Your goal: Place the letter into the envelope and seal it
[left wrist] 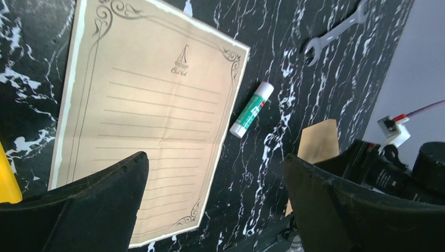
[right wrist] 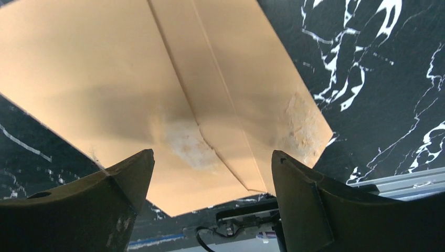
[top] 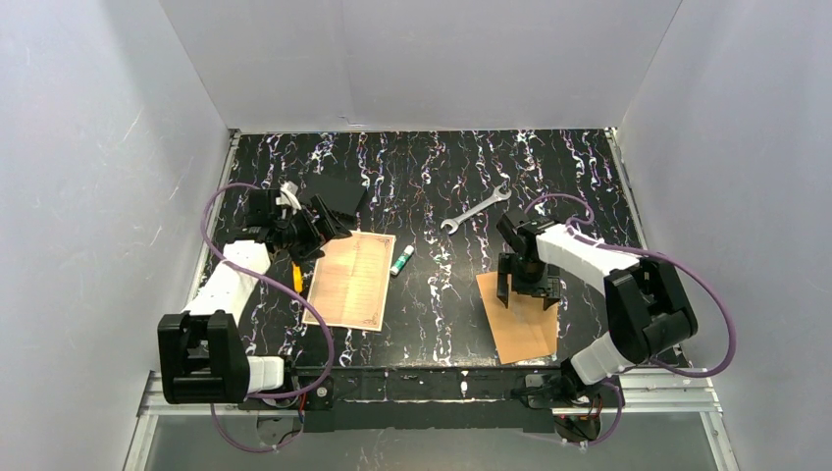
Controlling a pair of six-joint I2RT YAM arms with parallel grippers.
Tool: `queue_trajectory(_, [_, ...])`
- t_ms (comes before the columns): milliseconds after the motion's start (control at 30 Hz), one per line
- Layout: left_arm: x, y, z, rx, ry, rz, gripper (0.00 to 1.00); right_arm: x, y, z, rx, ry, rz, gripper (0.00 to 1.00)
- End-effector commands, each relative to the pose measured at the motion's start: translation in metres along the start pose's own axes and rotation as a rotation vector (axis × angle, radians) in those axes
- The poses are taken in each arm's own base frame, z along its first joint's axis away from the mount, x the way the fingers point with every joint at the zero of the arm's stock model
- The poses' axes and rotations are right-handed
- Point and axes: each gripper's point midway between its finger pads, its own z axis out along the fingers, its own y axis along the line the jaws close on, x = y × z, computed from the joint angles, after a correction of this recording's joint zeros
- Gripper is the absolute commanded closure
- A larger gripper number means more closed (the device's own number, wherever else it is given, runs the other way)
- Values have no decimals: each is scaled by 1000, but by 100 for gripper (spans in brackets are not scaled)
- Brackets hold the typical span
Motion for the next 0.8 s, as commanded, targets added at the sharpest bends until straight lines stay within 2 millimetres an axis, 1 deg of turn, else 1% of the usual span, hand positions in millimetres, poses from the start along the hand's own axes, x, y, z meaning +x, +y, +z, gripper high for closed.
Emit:
queue_trajectory(0, [6,-2,-2,-29,45,53,2,-15,0,15,49,-48,26,9])
queue_trajectory(67, [3,-2,-3,-42,45,60,2,-18,3,21,48,-53,26,8])
queue_trajectory(167, [1,-3,-4,-45,43,64,2,-25,14,27,-13,-91,12,8])
queue_trajectory(300, [-4,-15,-7,-1,40,98,2,-38,15,34,-20,-146,24,8])
queue_trajectory(400, [-10,-17,-10,-10,30,122,2,-40,19,47,-24,-140,32,8])
queue_trajectory(467, [-12,-17,-11,-20,32,130,2,-44,28,57,-64,-166,39,8])
queue_trajectory(533, [-14,-18,-13,-23,30,136,2,-49,37,63,-117,-200,51,8])
queue_trajectory(633, [-14,-19,-14,-25,28,139,2,-60,48,62,-181,-253,68,9])
queue_trajectory(767, [-12,-17,-15,-33,33,142,2,-79,56,53,-234,-339,76,8])
